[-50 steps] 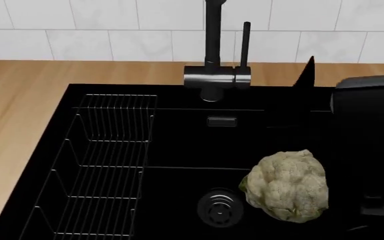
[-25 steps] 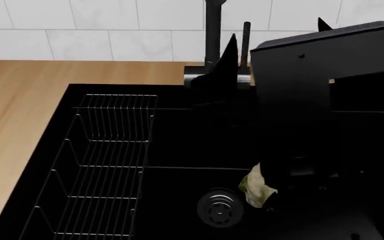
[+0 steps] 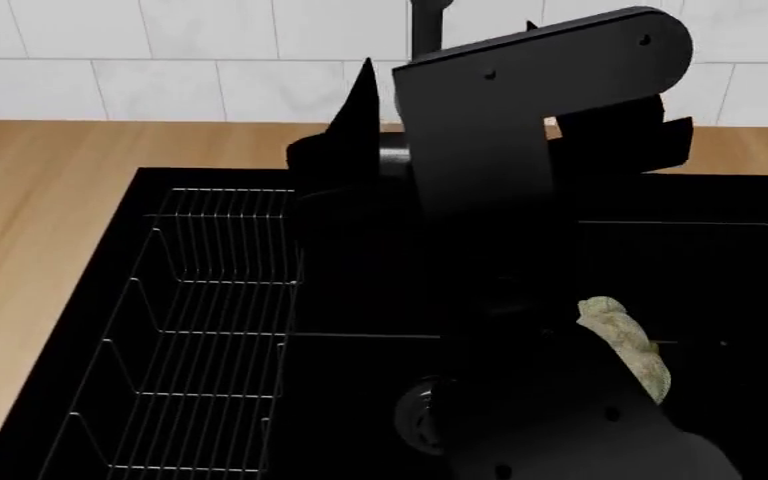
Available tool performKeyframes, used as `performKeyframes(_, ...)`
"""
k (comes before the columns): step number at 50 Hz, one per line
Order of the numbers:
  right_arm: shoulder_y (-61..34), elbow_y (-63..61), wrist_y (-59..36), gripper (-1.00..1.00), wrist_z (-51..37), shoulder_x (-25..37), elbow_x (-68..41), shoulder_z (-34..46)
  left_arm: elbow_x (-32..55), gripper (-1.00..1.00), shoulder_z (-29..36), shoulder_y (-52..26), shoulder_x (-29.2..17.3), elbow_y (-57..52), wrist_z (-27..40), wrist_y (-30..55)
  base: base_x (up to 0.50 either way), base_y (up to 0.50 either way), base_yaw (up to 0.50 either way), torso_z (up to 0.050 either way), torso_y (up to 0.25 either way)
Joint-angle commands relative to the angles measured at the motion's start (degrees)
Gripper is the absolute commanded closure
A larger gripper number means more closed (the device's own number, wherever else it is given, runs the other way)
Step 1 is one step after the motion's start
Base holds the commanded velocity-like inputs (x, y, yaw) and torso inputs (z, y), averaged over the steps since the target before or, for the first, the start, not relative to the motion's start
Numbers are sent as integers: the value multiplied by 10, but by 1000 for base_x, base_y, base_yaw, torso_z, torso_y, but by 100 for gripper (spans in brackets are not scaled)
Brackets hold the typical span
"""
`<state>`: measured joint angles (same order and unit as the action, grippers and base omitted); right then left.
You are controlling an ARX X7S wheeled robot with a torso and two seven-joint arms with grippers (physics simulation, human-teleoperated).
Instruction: Turn the sink spout to the right.
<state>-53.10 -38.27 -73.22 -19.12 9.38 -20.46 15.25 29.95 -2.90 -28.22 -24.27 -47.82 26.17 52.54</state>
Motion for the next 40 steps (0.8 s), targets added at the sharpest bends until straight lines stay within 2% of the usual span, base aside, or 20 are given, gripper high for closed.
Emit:
performKeyframes(1, -18, 3, -2, -100, -4, -3, -2, 19, 1, -100, 2, 3, -1, 2, 1, -6, 0, 0, 0, 0, 0)
performKeyframes(19, -19, 4, 0, -100, -9, -1, -9, 20, 4, -100, 4, 3, -3, 3, 4, -8, 0, 0, 0, 0, 0)
performKeyframes(40, -29, 130, 118, -100, -3, -1, 22, 40, 3, -100, 4, 7, -5, 2, 10, -15, 0, 0, 0, 0, 0)
